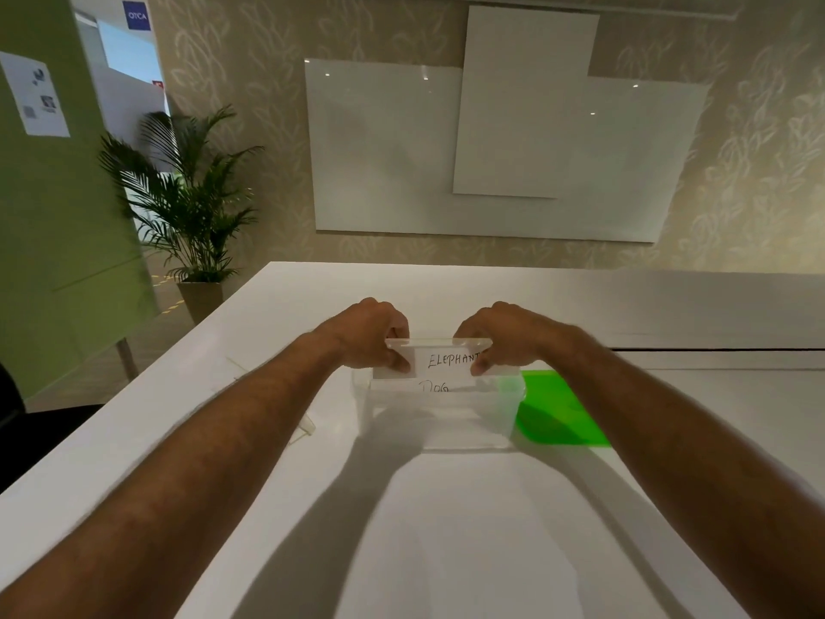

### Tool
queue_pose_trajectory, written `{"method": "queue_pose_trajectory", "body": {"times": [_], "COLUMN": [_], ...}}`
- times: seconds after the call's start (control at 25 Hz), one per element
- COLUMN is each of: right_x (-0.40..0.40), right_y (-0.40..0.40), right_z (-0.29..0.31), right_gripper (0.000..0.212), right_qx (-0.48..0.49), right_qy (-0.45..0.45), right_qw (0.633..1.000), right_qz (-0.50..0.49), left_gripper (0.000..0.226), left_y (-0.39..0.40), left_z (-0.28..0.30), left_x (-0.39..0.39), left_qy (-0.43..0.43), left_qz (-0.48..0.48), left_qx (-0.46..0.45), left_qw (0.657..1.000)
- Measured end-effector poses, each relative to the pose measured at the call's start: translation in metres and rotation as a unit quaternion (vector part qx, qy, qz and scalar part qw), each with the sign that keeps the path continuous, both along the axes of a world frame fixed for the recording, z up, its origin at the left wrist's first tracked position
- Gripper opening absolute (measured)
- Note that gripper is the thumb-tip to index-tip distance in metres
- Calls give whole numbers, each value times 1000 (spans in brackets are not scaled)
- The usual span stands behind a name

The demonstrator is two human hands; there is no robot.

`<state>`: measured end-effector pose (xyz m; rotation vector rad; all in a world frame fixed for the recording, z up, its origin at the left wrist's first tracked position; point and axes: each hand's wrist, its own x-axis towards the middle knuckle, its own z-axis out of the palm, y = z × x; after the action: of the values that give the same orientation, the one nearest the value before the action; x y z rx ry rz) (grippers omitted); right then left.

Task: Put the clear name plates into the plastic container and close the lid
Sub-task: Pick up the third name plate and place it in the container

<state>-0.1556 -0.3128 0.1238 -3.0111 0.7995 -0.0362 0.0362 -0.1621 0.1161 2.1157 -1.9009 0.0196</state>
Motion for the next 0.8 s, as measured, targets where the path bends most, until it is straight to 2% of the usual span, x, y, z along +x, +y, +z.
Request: {"method": "queue_pose_trajectory", "body": {"times": [0.16,0.36,0.48,0.8], "right_x": [9,20,27,34], "right_y": [-5,-5,-5,-7], "right_z": [-16,-35,-45,-55], "right_gripper": [53,42,43,47], "right_qx": [30,49,63,84], "right_qy": [53,100,122,137], "right_qw": [998,994,990,987], "right_qz": [14,21,18,4], "left_gripper": [38,21,9,20], "left_y": [-10,-26,-30,-36], "left_z": [-8,-26,-33,-39], "left_x": [-4,-7,-9,-12], "left_qy": [-46,-81,-85,-101], "left_qz": [9,9,10,-4], "left_qx": [85,166,193,239], "left_qw": [995,983,977,966]}}
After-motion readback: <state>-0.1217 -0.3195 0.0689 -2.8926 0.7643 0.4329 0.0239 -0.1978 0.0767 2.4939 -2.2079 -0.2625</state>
